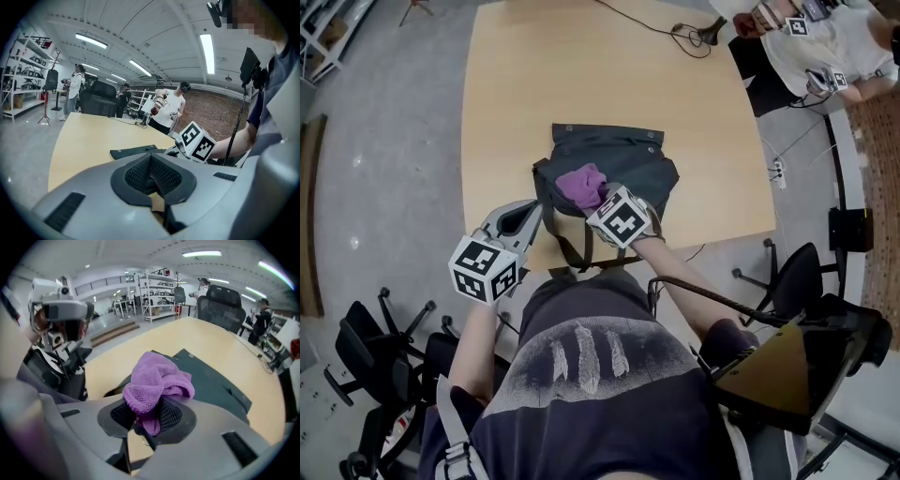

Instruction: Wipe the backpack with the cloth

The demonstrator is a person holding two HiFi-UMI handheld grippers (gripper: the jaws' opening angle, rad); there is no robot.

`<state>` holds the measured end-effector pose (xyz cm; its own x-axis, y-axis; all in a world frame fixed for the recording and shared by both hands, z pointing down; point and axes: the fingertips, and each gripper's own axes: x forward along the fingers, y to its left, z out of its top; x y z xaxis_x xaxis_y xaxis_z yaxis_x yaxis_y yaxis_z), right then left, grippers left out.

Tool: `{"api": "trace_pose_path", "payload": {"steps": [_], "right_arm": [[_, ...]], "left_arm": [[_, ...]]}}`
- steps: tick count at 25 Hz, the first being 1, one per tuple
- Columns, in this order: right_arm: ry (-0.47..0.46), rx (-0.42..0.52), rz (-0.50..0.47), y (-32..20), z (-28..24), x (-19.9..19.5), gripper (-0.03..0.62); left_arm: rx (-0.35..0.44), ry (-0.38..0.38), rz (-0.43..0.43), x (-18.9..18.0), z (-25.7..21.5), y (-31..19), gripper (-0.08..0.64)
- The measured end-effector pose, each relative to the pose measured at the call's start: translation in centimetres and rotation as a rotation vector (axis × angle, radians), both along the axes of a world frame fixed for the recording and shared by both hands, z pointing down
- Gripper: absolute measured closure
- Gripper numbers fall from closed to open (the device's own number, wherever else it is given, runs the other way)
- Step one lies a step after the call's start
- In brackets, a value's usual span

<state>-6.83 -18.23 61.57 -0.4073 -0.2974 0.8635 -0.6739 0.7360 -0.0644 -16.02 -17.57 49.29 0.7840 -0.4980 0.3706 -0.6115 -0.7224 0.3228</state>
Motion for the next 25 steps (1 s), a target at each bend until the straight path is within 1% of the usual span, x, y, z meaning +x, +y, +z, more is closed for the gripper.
{"api": "trace_pose_path", "payload": {"steps": [2,3,4,6,7,8,9,10,12,14,16,17,19,25], "right_arm": [[-0.142,-0.069,0.027,0.7,-0.7,-2.2,0.494],[-0.227,-0.106,0.054,1.0,-1.5,-3.2,0.494],[-0.328,-0.145,0.088,1.1,-2.7,-4.3,0.494],[-0.566,-0.221,0.156,1.7,-6.3,-6.3,0.494],[-0.68,-0.242,0.181,1.9,-8.3,-6.9,0.492],[-0.773,-0.245,0.196,2.1,-10.4,-7.2,0.492],[-0.836,-0.231,0.206,2.3,-12.2,-7.0,0.492],[-0.87,-0.206,0.213,2.4,-13.6,-6.6,0.492],[-0.883,-0.153,0.245,2.8,-15.3,-4.9,0.492],[-0.89,-0.119,0.299,2.7,-15.8,-3.4,0.492],[-0.907,-0.106,0.357,2.2,-15.6,-2.2,0.492],[-0.914,-0.097,0.379,2.2,-15.5,-1.4,0.492],[-0.917,-0.079,0.39,3.2,-15.4,0.4,0.492],[-0.964,-0.075,0.358,9.3,-16.0,5.3,0.492]], "left_arm": [[0.003,0.002,0.005,-0.6,0.0,0.2,0.554],[0.002,0.003,0.006,-0.9,0.1,0.2,0.554],[-0.001,0.005,0.005,-1.3,0.2,0.2,0.554],[-0.013,0.011,-0.002,-1.9,0.4,0.4,0.554],[-0.015,0.014,-0.002,-2.0,0.4,0.5,0.554],[-0.012,0.016,0.002,-2.0,0.2,0.6,0.554],[-0.004,0.017,0.009,-1.8,-0.1,0.5,0.554],[0.006,0.018,0.016,-1.6,-0.5,0.5,0.554],[0.024,0.019,0.021,-1.5,-1.5,0.7,0.554],[0.041,0.017,-0.001,-2.1,-2.5,1.1,0.554],[0.048,0.016,-0.028,-2.5,-2.8,1.4,0.554],[0.046,0.014,-0.028,-2.0,-2.7,1.7,0.554],[0.039,0.003,-0.015,-0.1,-2.3,3.2,0.554],[0.073,-0.031,0.0,5.6,-3.7,8.5,0.554]]}}
